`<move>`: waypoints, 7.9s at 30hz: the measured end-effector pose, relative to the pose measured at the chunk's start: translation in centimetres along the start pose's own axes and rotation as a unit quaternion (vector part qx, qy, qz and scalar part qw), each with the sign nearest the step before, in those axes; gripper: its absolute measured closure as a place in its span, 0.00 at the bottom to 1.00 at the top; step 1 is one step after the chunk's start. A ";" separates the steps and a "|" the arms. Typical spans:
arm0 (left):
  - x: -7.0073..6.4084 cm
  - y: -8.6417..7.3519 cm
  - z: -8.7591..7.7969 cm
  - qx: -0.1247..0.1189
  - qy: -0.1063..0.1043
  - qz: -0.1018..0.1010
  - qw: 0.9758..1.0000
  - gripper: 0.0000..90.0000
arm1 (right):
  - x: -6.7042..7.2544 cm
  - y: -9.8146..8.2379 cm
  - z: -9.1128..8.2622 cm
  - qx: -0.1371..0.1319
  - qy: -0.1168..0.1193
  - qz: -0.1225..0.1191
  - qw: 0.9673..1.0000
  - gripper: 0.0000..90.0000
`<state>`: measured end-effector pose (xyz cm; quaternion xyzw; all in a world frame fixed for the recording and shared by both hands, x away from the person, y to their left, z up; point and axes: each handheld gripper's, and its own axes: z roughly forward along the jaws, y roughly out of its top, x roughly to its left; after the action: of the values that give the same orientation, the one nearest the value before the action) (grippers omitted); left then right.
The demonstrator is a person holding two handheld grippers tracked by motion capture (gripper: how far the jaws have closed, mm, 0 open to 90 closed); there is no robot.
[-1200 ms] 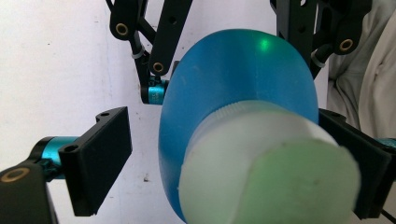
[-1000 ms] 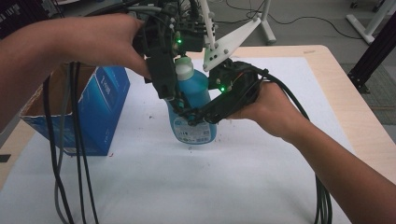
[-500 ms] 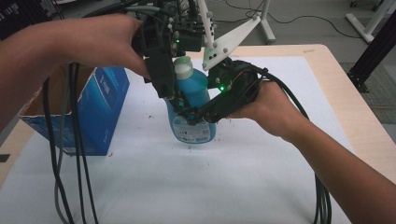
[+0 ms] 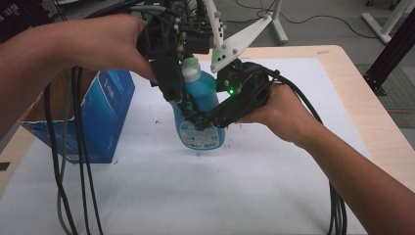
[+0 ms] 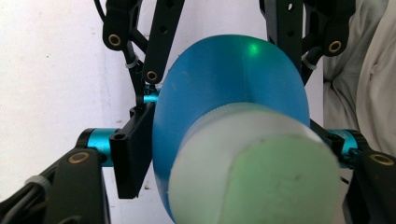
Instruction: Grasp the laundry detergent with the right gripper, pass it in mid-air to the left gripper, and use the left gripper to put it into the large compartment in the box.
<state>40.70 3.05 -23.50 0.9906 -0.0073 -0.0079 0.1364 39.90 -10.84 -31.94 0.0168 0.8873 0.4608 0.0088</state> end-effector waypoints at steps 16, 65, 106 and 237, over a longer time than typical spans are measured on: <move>-0.2 -0.1 -0.2 -0.006 -0.003 0.008 1.000 0.42 | 0.0 0.0 0.0 -0.004 0.002 -0.004 1.000 0.51; -0.2 -3.4 -6.2 -0.006 0.069 -0.124 0.990 0.42 | 0.1 -3.9 -9.5 0.256 -0.046 0.101 0.960 0.14; -2.5 -18.4 -18.7 -0.079 0.170 -0.341 0.921 0.42 | 0.5 -8.3 -12.2 0.324 -0.113 0.151 0.927 0.01; -1.2 -19.0 -8.5 -0.066 0.083 -0.180 0.978 0.20 | 1.0 -10.2 -9.8 0.298 -0.103 0.165 0.935 0.01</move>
<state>39.90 23.62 -20.45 0.9616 0.1831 0.0491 0.1982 38.40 -24.63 -34.63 0.2123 0.9628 0.1662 0.0185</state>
